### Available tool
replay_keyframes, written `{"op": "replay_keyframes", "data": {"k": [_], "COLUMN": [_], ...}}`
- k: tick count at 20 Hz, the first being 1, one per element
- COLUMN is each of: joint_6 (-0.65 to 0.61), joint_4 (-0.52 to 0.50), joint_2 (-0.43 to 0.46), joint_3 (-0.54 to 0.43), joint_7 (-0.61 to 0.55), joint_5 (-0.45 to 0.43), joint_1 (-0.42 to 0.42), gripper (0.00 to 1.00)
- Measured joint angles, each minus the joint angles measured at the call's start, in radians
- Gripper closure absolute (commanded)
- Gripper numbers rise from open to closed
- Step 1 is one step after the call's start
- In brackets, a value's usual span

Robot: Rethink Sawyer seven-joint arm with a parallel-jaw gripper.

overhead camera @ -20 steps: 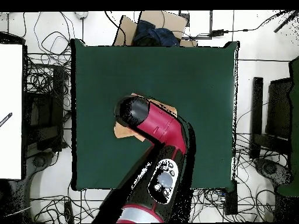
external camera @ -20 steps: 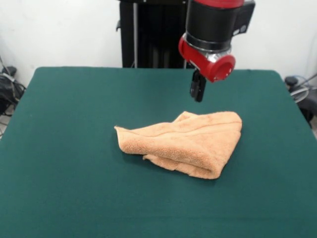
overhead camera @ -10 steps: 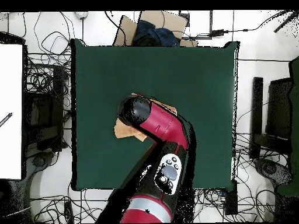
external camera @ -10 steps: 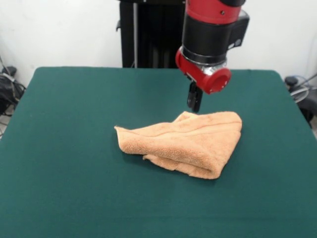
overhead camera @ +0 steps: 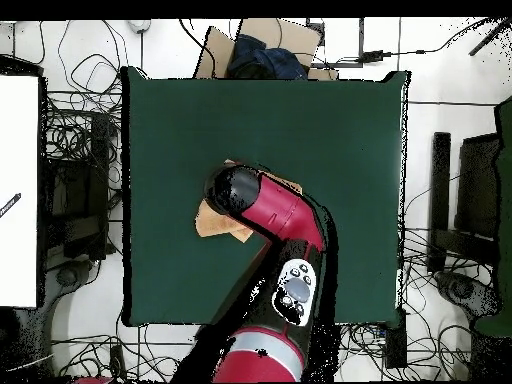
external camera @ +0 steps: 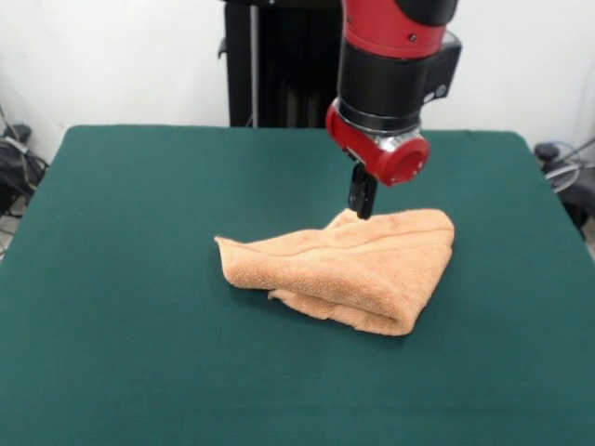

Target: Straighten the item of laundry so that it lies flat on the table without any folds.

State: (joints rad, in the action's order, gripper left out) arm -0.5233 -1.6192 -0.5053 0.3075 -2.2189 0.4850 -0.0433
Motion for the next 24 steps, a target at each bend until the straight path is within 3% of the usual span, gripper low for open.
{"op": "replay_keyframes", "data": {"k": [2,3,17,24], "joint_6": [0.000,0.000,0.031,0.106], "joint_4": [0.000,0.000,0.001,0.041], "joint_2": [0.000,0.000,0.005,0.062], "joint_3": [-0.003,-0.007,-0.030,-0.046], "joint_7": [0.000,0.000,0.000,0.000], "joint_5": [-0.003,-0.016,-0.062,-0.115], "joint_1": [0.001,0.007,0.028,0.077], "gripper": [1.00,0.00,0.00,0.00]}}
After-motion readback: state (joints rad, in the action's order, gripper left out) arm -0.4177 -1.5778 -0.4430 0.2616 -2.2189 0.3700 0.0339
